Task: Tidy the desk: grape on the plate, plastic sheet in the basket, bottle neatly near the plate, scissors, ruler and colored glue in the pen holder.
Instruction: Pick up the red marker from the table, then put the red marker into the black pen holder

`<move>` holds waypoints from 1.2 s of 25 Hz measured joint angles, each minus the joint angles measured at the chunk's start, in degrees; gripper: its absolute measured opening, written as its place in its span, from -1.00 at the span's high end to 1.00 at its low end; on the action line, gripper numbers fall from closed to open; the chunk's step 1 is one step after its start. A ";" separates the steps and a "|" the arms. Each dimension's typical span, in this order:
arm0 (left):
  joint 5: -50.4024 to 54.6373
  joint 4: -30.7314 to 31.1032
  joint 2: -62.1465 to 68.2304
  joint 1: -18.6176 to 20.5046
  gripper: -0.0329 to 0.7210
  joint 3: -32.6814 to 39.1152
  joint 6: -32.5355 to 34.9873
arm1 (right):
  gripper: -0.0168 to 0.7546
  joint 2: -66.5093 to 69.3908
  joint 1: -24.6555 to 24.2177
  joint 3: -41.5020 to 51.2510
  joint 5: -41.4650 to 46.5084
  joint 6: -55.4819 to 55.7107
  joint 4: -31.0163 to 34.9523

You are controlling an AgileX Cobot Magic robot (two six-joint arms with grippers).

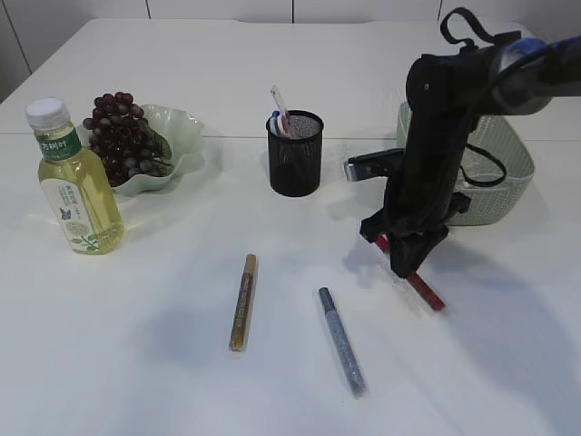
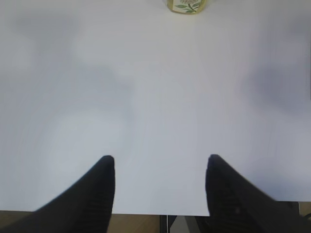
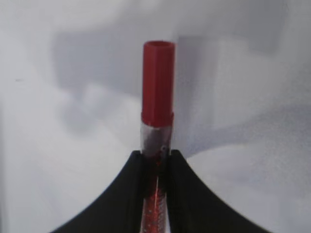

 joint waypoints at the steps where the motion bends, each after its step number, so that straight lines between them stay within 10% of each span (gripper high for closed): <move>1: 0.00 0.00 0.00 0.00 -0.24 0.00 0.00 | 0.62 -0.95 0.15 0.00 0.00 0.72 0.26; 18: -1.51 0.00 0.03 0.00 -0.24 0.00 0.00 | 0.62 -13.17 7.95 2.16 0.05 12.90 0.63; 30: -3.94 0.00 0.12 0.00 -0.24 0.00 0.00 | 0.62 -17.21 7.95 3.16 -27.50 13.05 -4.67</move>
